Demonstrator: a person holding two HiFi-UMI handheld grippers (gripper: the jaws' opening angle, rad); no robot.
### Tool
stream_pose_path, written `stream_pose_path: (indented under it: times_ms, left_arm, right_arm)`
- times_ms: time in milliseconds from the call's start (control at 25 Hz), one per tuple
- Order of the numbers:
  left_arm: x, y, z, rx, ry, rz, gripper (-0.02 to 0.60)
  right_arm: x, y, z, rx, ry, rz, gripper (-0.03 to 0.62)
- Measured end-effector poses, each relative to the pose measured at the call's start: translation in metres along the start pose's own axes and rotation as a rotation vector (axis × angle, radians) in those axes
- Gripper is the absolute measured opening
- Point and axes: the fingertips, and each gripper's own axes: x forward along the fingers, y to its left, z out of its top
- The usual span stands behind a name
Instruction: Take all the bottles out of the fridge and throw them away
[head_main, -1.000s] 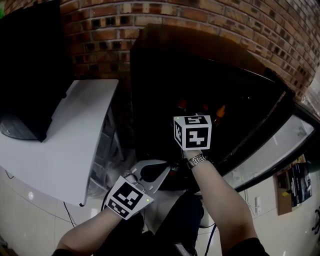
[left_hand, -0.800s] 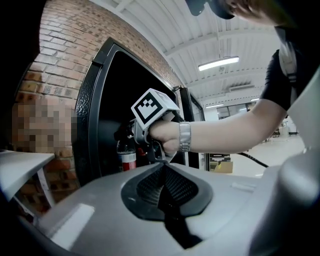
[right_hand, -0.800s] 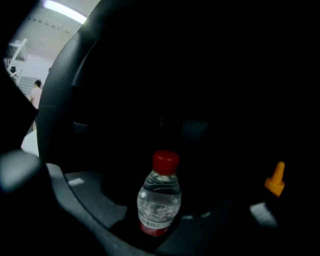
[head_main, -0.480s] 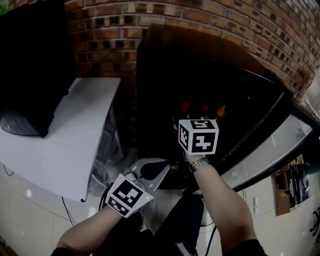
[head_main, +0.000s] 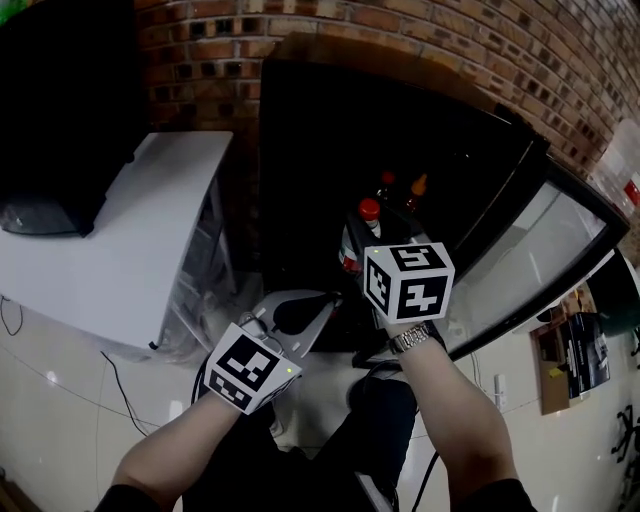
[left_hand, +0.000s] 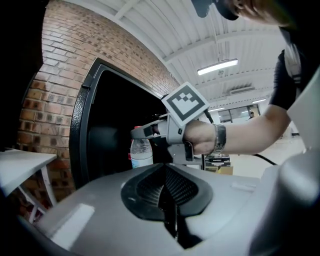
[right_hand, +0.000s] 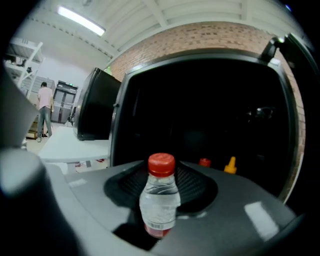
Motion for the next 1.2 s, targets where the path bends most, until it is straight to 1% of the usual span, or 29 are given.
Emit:
stream_pose_path:
  times_ms: [200, 440, 600, 920, 1200]
  left_arm:
    - [-0.002, -0.037, -0.007, -0.017, 0.016, 0.005, 0.005]
    - [0.006, -0.085, -0.024, -0.022, 0.061, -0.026, 0.005]
    - [0.016, -0.118, -0.042, -0.034, 0.093, -0.055, 0.005]
    - [0.031, -0.179, -0.095, -0.078, 0.177, -0.135, 0.005]
    - [0.04, -0.21, -0.127, -0.1, 0.236, -0.178, 0.005]
  right_arm:
    - [-0.054, 0.002, -0.027, 0.004, 0.025, 0.009, 0.163]
    - [-0.114, -0.009, -0.077, 0.032, 0.078, -0.009, 0.163]
    - [-0.149, -0.021, -0.13, 0.063, 0.143, -0.039, 0.163]
    - [-0.21, -0.037, -0.254, 0.142, 0.301, -0.106, 0.161]
    - [-0.227, -0.043, -0.343, 0.165, 0.385, -0.116, 0.161]
